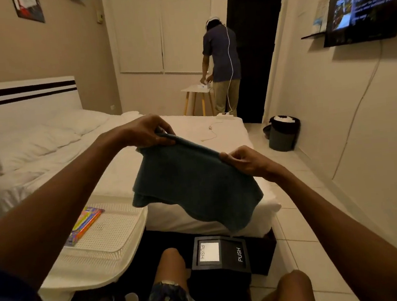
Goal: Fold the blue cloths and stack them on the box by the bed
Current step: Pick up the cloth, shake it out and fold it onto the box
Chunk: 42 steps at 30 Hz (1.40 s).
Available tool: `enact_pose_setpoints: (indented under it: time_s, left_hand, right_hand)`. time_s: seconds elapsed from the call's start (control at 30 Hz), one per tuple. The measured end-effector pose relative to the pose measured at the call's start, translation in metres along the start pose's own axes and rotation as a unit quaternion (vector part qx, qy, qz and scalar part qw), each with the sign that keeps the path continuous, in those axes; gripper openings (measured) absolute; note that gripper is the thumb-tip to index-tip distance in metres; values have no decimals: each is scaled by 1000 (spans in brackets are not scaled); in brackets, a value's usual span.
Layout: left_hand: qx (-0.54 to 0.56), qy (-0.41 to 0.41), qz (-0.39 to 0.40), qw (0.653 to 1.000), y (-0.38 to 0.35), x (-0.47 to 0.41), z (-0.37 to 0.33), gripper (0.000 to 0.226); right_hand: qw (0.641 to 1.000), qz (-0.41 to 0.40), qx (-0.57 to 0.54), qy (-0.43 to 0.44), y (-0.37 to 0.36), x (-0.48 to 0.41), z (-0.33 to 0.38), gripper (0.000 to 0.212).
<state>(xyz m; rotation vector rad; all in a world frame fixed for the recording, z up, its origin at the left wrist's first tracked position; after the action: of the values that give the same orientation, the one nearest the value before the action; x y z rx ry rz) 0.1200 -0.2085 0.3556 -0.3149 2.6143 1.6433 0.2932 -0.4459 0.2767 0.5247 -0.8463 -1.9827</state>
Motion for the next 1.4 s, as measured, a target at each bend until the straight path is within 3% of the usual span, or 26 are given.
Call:
enact_pose_setpoints:
  time_s: [0.17, 0.4, 0.57, 0.7, 0.9, 1.0, 1.1, 1.23, 1.4]
  left_hand:
    - [-41, -2, 35, 999, 3, 0, -9, 21]
    - [-87, -18, -55, 995, 9, 7, -36, 21]
    - [-76, -48, -82, 993, 13, 32, -57, 20]
    - [-67, -71, -86, 992, 4, 62, -70, 11]
    - [-107, -72, -100, 987, -21, 94, -84, 17]
    - [-71, -55, -76, 993, -26, 105, -80, 19]
    - [-12, -57, -12, 998, -30, 111, -84, 35]
    - [24, -34, 22, 999, -35, 100, -80, 18]
    - [93, -17, 16, 995, -65, 64, -51, 22]
  right_hand:
    - [998, 68, 3, -19, 18, 10, -1, 52]
    - [996, 67, -6, -56, 45, 48, -11, 48]
    - [998, 10, -12, -59, 57, 100, -12, 55]
    - [997, -44, 43, -38, 60, 145, -8, 37]
    - [978, -156, 133, 33, 50, 186, 5, 35]
    - [979, -164, 122, 25, 51, 197, 1, 34]
    - [983, -153, 104, 4, 53, 201, -10, 34]
    - [984, -150, 95, -18, 62, 190, -26, 35]
    - [982, -164, 84, -46, 63, 158, -61, 35]
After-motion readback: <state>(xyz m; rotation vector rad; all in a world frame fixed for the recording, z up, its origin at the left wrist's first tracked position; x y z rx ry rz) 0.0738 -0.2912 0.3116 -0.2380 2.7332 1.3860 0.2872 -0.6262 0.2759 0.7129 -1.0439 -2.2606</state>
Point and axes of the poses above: each hand's wrist, its own x-axis away from the middle knuckle, its own y-axis out of the back of the hand, z = x × y, the point moved 1 cm from there along -x, towards the middle knuckle, and after that the axes turned 2 degrees about -y, right-handed, at the moved point
